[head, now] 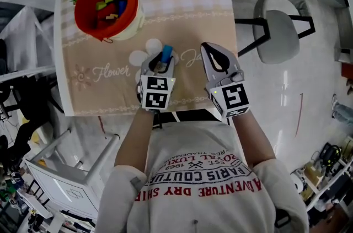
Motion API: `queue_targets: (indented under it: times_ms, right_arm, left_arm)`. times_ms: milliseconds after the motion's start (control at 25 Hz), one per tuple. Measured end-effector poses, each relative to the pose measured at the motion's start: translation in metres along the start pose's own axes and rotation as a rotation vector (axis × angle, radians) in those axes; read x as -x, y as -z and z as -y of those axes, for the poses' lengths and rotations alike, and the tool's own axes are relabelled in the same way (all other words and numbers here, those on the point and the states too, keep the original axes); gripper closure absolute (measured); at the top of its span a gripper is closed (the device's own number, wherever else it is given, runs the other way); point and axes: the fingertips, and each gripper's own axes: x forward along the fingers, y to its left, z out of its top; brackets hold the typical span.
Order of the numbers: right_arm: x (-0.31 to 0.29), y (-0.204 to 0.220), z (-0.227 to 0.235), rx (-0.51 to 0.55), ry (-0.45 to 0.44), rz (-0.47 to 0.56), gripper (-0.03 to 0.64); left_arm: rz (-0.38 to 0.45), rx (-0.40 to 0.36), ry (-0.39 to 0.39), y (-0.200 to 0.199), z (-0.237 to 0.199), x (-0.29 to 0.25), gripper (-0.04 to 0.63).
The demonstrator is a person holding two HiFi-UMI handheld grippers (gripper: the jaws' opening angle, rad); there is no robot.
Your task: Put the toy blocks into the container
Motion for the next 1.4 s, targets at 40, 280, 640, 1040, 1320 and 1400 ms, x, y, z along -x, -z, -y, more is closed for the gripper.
queue_targets:
  times_ms: [40,280,640,1040,1320,1400]
  right_arm:
    - [0.0,-0.003,-0.001,0.002,0.002,0.007,0.617]
    - [-0.007,-0.036,-0.02,0.029,-0.014,0.052,0.617]
    - [-0.033,-0.095,-0.055,0.078,-0.03,0.132,0.617]
    - [-0.074,-0.146,-0.082,0.105,-0.027,0.175,0.617]
    - [-0.101,-0.154,-0.085,0.102,-0.009,0.164,0.617]
    - [-0.106,-0.153,-0.086,0.102,-0.002,0.157,0.617]
  left_arm:
    - [0.019,-0.01,-0.002,-0.006,-0.001,0.005,0.443]
    - [0.144,-0.052,-0.009,-0.05,-0.015,0.046,0.442]
    - [0.317,-0.104,-0.081,-0.115,-0.068,0.113,0.442]
    - [0.392,-0.118,-0.158,-0.162,-0.148,0.152,0.442]
    - [0.378,-0.117,-0.182,-0.171,-0.195,0.145,0.442]
    - [0.362,-0.117,-0.182,-0.168,-0.205,0.14,0.442]
